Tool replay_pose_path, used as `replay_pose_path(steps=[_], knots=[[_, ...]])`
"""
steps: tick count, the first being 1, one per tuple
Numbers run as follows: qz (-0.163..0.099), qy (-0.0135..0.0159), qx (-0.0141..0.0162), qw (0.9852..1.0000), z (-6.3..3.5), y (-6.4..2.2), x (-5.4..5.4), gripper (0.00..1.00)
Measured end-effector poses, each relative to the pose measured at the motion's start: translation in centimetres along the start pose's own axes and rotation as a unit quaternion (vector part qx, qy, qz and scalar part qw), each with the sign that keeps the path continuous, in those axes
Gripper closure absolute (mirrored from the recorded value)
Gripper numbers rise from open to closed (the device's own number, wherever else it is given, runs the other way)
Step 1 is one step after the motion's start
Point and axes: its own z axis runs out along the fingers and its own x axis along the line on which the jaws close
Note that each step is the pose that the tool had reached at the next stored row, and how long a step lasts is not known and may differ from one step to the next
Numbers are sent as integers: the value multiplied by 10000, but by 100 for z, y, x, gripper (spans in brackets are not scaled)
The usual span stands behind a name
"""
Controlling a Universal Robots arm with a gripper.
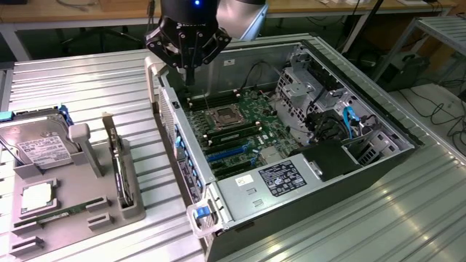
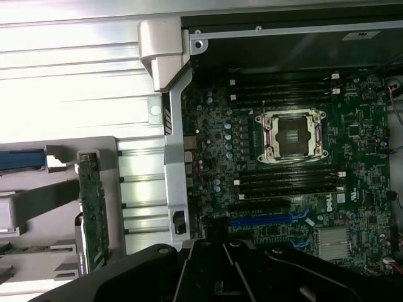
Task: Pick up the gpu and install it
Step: 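Reach for the gpu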
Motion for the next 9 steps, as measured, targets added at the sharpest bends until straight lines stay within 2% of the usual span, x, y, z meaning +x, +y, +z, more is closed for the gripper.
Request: replay_pose_path(steps=[9], knots=[[0, 0, 0, 10000, -2, -7, 49, 89]])
